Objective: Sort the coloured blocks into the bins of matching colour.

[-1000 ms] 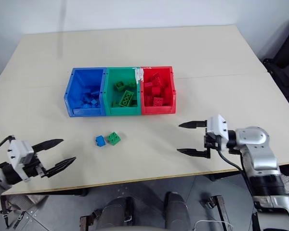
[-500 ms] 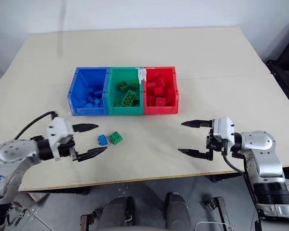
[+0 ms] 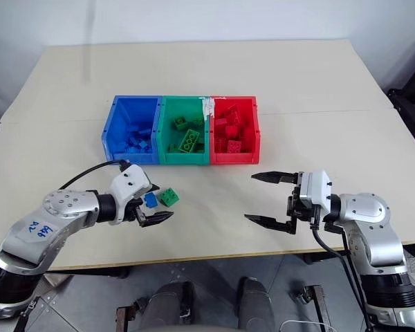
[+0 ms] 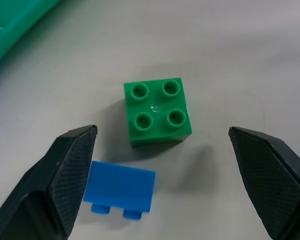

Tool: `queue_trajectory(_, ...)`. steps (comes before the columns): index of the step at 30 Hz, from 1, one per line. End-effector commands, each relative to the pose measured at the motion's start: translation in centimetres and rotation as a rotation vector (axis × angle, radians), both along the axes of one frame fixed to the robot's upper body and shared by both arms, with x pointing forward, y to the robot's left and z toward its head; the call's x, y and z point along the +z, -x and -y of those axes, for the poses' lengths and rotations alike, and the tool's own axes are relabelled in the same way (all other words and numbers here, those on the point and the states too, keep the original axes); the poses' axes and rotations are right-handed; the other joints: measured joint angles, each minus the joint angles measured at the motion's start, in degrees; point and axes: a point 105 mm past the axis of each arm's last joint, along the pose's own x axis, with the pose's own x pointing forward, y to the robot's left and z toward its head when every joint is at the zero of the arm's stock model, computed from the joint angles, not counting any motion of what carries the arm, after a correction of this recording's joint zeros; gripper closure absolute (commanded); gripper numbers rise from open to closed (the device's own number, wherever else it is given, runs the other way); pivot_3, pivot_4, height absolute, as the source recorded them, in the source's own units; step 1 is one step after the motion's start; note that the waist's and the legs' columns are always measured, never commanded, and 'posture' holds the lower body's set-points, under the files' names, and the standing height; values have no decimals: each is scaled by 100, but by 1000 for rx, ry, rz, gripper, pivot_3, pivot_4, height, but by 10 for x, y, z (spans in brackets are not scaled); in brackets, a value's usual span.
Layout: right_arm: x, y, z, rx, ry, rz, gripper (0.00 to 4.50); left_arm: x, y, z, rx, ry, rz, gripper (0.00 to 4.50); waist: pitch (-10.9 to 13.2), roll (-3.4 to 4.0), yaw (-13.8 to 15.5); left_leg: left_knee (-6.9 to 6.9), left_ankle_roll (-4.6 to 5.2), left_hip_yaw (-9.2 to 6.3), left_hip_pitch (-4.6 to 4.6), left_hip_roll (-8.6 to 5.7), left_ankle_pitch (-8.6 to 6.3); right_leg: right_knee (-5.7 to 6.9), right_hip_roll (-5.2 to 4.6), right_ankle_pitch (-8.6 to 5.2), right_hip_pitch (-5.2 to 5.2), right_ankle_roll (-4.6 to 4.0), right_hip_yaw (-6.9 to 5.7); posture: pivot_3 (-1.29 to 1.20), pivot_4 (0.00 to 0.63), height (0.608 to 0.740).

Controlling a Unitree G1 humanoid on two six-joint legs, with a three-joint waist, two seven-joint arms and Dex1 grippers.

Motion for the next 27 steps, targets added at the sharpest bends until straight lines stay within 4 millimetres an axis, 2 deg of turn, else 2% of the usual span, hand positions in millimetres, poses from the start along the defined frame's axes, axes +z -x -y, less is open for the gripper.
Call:
queue_trajectory(1, 8, 3, -2, 6, -19, 35, 0, 2, -1, 4, -14, -4, 6, 1185, 0, 0, 1, 1, 0, 0, 0, 0, 0, 0, 0, 0, 0, 0, 0, 0, 150, 740)
queue_trajectory(6, 9, 2, -3, 6, -21, 40, 0, -3, -3, -1, -1, -9, -6, 2831, 0, 0, 2, 2, 0, 0, 0, -1, 0, 1, 0, 0, 0, 0, 0, 0, 150, 740)
queue_trajectory(7, 9, 2, -3, 4, -22, 40, 0, -2, -4, 0, 2, 1, 1, 3049, 0, 0, 2, 2, 0, 0, 1, -1, 1, 1, 0, 0, 1, 0, 0, 0, 150, 740)
queue_trajectory(11, 9, 1, -2, -9, -40, 33, 0, 7, -8, 4, -25, 57, 68, 3067, 0, 0, 5, 5, 2, 0, 1, -1, 1, 1, 0, 0, 2, 0, 1, 0, 150, 740)
queue_trajectory(15, 20, -1, 0, -71, -122, 31, 0, 38, -9, 16, -136, 221, 193, 3067, 0, 0, 10, 9, 2, -1, -3, -1, 1, 1, -1, 0, 2, 0, 1, 0, 150, 740)
queue_trajectory(18, 28, -3, 7, -136, -160, 47, 0, 56, -18, 14, -138, 253, 274, 3067, 0, 0, 24, 9, 2, -1, -2, -1, 1, 2, -1, 0, 2, 0, 1, 0, 150, 740)
queue_trajectory(20, 36, -5, 16, -211, -195, 64, 0, 78, -33, 17, -106, 323, 328, 3067, 0, -1, 64, 11, 3, -1, -2, -1, 2, 3, -1, 0, 3, 0, 1, 0, 150, 740)
queue_trajectory(22, 41, -6, 23, -265, -215, 73, 0, 92, -48, 20, -83, 355, 365, 3067, -1, -2, 125, 19, 7, -3, -5, -3, 4, 2, -1, 2, 7, 3, 0, 0, 150, 740)
queue_trajectory(27, 44, -6, 32, -348, -226, 100, 0, 102, -88, 36, -54, 359, 412, 3067, -2, -4, 147, 27, 10, -2, -4, -9, 4, 1, -1, 6, 15, 10, 2, 0, 150, 740)
